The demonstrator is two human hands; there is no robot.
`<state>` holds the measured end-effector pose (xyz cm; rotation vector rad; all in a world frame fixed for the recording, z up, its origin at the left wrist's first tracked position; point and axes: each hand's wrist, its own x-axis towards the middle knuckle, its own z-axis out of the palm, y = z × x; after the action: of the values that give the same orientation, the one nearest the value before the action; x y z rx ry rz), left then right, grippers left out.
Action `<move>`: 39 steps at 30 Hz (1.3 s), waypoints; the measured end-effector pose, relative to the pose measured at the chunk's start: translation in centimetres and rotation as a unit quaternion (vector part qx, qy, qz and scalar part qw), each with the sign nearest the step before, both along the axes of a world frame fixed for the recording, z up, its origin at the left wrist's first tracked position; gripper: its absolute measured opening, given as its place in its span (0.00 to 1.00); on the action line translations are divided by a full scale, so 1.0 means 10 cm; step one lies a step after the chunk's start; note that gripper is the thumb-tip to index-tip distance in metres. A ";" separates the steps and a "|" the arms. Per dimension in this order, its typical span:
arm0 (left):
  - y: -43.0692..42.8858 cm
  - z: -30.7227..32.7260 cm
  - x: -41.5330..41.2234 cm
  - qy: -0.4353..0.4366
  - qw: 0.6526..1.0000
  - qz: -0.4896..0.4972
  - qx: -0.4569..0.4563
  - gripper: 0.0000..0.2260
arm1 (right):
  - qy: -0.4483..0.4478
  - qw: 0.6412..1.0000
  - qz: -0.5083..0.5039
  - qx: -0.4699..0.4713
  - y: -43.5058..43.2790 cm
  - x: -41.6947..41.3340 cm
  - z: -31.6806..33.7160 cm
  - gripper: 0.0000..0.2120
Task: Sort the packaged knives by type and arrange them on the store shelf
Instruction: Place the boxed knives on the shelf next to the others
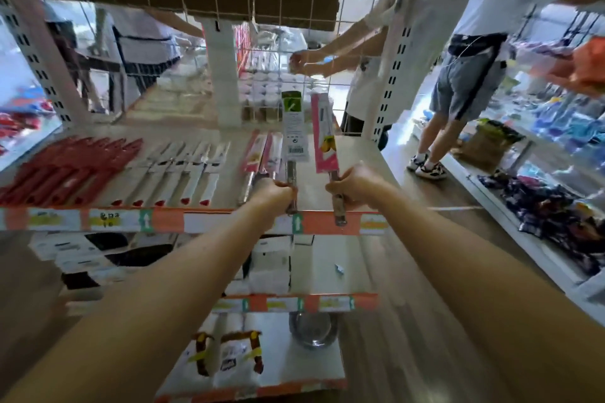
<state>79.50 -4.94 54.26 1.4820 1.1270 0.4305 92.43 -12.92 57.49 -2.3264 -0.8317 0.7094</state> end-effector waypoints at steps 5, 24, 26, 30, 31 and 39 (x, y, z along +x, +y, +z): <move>0.11 0.01 0.11 0.008 0.997 0.046 -0.053 0.05 | 0.042 0.999 0.016 -0.010 0.17 0.14 0.01 0.14; 0.11 0.17 0.21 0.065 0.998 -0.026 0.004 0.08 | 0.031 0.998 -0.040 -0.036 -0.03 0.21 0.23 0.10; 0.03 0.18 0.31 0.064 0.997 -0.049 -0.005 0.09 | 0.020 0.998 -0.057 -0.036 -0.12 0.29 0.22 0.11; -0.09 0.14 0.51 0.089 0.993 -0.077 0.003 0.07 | 0.010 0.996 -0.085 -0.028 -0.27 0.44 0.16 0.11; -0.10 0.13 0.56 0.091 0.993 -0.079 0.004 0.08 | 0.007 0.995 -0.091 -0.027 -0.31 0.48 0.14 0.10; -0.22 0.06 0.80 0.114 0.989 -0.091 0.019 0.09 | -0.027 0.994 -0.105 -0.028 -0.49 0.66 0.05 0.12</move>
<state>87.55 -7.17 54.82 1.6831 1.1540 0.1598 99.04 -17.80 57.99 -2.4474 -0.5843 0.5881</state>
